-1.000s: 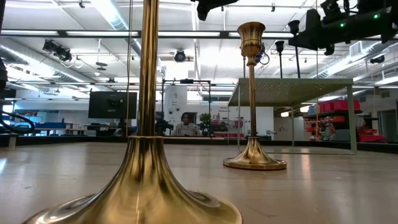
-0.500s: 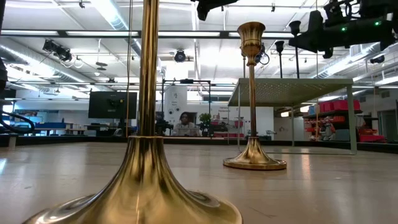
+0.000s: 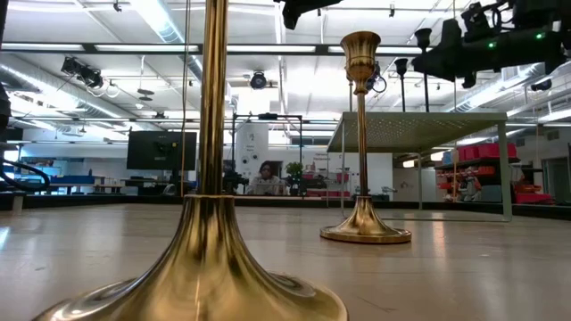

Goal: Pick & Place candle stick holders
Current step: Put the top light brown candle holder on top of the shelf aligned with the other light brown candle holder

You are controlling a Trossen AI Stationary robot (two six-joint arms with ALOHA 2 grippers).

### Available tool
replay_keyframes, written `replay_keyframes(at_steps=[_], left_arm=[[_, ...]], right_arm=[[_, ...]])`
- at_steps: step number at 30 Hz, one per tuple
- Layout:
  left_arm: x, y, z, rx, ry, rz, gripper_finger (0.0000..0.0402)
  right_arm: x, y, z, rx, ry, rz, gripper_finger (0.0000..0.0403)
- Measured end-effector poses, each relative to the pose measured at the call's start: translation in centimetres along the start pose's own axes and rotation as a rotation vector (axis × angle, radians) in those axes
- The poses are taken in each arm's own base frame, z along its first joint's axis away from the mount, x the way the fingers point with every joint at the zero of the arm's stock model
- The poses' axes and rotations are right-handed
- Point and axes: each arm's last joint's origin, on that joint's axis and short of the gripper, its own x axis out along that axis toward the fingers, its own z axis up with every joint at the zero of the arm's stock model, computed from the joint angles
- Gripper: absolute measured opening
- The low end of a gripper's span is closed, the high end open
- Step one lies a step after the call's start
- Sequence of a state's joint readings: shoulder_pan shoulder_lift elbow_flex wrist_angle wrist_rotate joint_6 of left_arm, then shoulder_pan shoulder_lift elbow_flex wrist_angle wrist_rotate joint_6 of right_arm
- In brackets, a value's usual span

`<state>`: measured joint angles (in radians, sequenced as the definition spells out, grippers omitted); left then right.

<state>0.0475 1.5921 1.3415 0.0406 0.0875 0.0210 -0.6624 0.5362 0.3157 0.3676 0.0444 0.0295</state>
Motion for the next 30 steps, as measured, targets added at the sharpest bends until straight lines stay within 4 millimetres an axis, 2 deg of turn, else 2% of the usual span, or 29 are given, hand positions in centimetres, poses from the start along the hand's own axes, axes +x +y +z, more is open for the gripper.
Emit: replay_keyframes(at_steps=[15,26,30], left_arm=[[0.0,0.0,0.0,0.0,0.0,0.0,0.0142],[0.0,0.0,-0.03,-0.004,0.003,0.0,0.0142],[0.0,0.0,-0.18,-0.009,0.019,0.0,0.0142]], right_arm=[[-0.01,-0.06,-0.3,0.014,0.032,-0.019,0.0173],[-0.6,-0.05,-0.25,0.013,0.05,-0.013,0.0197],[-0.88,0.09,-0.02,0.014,0.036,0.039,0.0202]])
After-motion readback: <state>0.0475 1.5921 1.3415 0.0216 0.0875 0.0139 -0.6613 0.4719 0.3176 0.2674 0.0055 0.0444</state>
